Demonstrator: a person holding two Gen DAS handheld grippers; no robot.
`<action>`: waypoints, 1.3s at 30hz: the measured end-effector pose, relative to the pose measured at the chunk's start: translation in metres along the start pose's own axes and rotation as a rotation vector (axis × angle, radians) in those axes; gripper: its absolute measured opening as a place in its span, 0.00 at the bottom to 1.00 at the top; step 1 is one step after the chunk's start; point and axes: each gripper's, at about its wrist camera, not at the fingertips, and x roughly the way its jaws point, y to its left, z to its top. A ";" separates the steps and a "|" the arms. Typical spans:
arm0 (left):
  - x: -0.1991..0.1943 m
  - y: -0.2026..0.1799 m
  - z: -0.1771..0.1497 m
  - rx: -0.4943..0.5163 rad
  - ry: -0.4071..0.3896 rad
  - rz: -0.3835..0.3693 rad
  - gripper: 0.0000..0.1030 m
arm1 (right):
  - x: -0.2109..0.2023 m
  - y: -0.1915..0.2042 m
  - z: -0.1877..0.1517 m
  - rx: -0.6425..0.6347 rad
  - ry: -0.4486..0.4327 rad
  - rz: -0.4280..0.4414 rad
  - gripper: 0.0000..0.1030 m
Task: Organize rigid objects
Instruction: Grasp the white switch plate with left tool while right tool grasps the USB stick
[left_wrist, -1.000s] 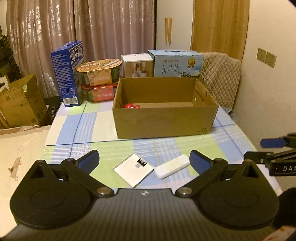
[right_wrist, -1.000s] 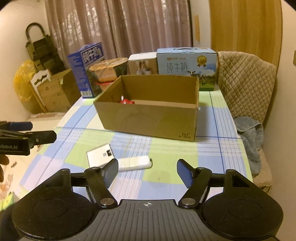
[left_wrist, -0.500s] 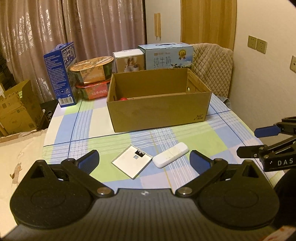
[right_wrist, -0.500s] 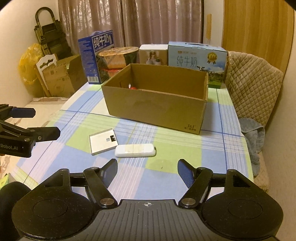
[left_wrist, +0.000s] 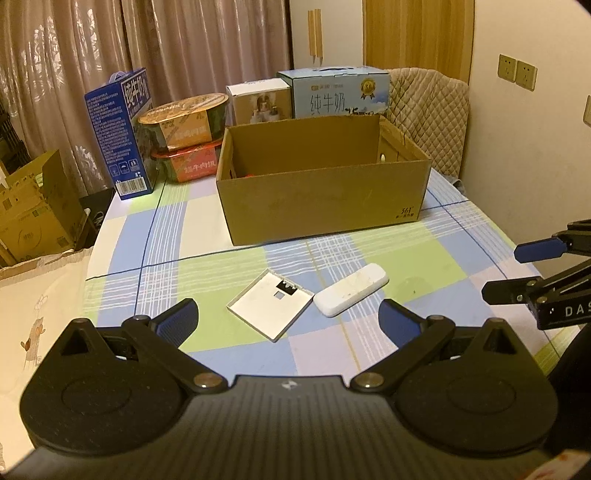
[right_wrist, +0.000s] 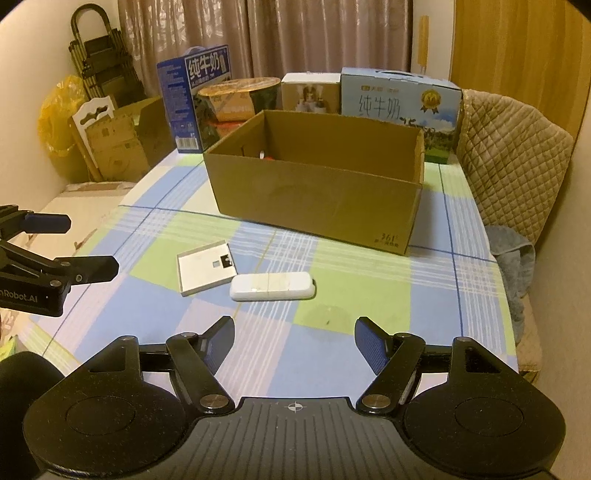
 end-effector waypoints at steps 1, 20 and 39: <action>0.002 0.001 0.000 0.001 0.002 -0.002 0.99 | 0.002 -0.001 0.000 0.000 0.004 0.001 0.67; 0.053 0.030 -0.012 0.031 0.114 -0.023 0.99 | 0.045 -0.008 -0.003 -0.072 0.074 0.008 0.67; 0.121 0.050 -0.025 0.134 0.208 -0.052 0.99 | 0.138 0.016 0.011 -0.494 0.165 0.110 0.67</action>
